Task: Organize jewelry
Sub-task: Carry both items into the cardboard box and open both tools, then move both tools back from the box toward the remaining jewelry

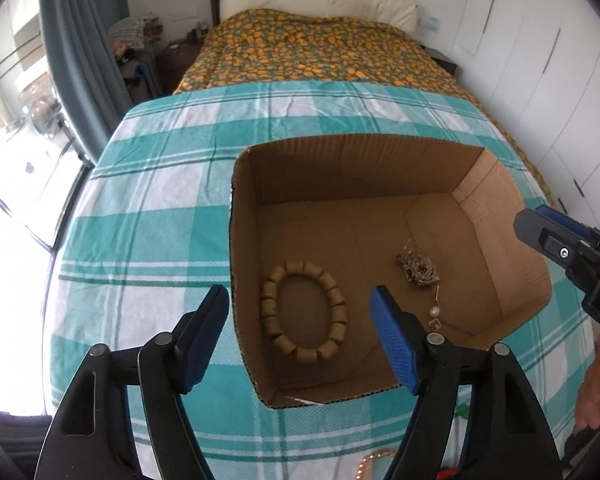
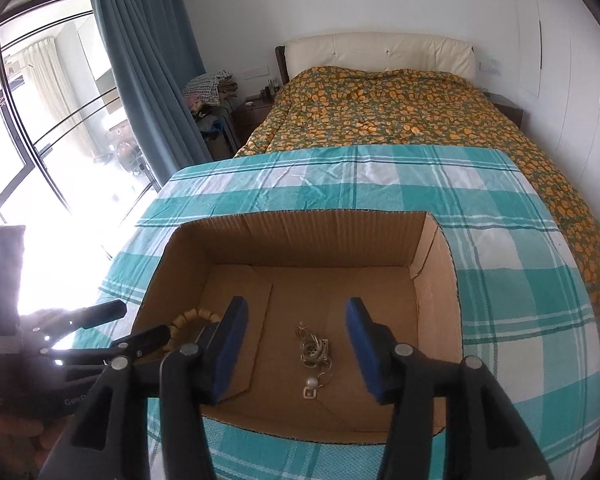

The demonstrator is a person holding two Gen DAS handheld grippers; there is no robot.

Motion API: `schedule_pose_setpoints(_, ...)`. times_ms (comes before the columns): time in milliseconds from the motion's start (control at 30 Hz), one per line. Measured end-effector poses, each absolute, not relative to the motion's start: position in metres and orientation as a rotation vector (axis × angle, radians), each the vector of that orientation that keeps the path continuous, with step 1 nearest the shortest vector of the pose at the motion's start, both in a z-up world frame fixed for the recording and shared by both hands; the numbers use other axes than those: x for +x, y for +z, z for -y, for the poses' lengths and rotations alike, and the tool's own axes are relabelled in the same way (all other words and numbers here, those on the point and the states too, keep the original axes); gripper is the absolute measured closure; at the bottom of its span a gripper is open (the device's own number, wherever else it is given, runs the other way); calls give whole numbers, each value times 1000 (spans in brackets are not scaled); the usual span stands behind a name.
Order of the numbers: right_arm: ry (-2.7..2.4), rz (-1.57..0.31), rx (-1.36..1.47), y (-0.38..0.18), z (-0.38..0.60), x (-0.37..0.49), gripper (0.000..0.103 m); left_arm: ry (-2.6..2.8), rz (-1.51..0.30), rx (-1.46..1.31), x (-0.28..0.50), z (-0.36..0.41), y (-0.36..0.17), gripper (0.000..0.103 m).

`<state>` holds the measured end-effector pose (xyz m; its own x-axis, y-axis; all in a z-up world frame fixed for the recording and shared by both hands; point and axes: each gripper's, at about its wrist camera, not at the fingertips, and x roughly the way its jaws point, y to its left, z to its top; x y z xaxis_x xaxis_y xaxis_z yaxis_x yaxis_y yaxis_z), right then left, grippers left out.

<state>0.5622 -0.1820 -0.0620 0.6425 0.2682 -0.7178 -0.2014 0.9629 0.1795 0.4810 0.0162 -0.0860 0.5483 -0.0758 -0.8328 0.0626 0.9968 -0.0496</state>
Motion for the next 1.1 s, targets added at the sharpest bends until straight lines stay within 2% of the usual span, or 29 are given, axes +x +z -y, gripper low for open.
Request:
schedule_pose_setpoints(100,260,-815,67,-58,182,551,45,-58,-949,-48,469,-30,-81,17)
schedule_pose_setpoints(133,260,-805,68,-57,182,546,38,-48,-930,-59,463,-35,-78,14)
schedule_pose_setpoints(267,236,-748,43,-49,187,520,24,-23,-868,-60,439,-50,-67,10)
schedule_pose_setpoints(600,195,-678,48,-43,217,447,21,-20,-744,-176,365,-83,-61,10)
schedule_pose_setpoints(800,212,-632,68,-42,239,395,20,-3,-773,-71,323,-85,-68,10)
schedule_pose_setpoints(900,246,-617,84,-45,250,371,20,4,-822,15,309,-82,-68,3)
schedule_pose_setpoints(1100,176,-608,42,-60,266,325,18,-19,-790,-16,270,-81,-66,0)
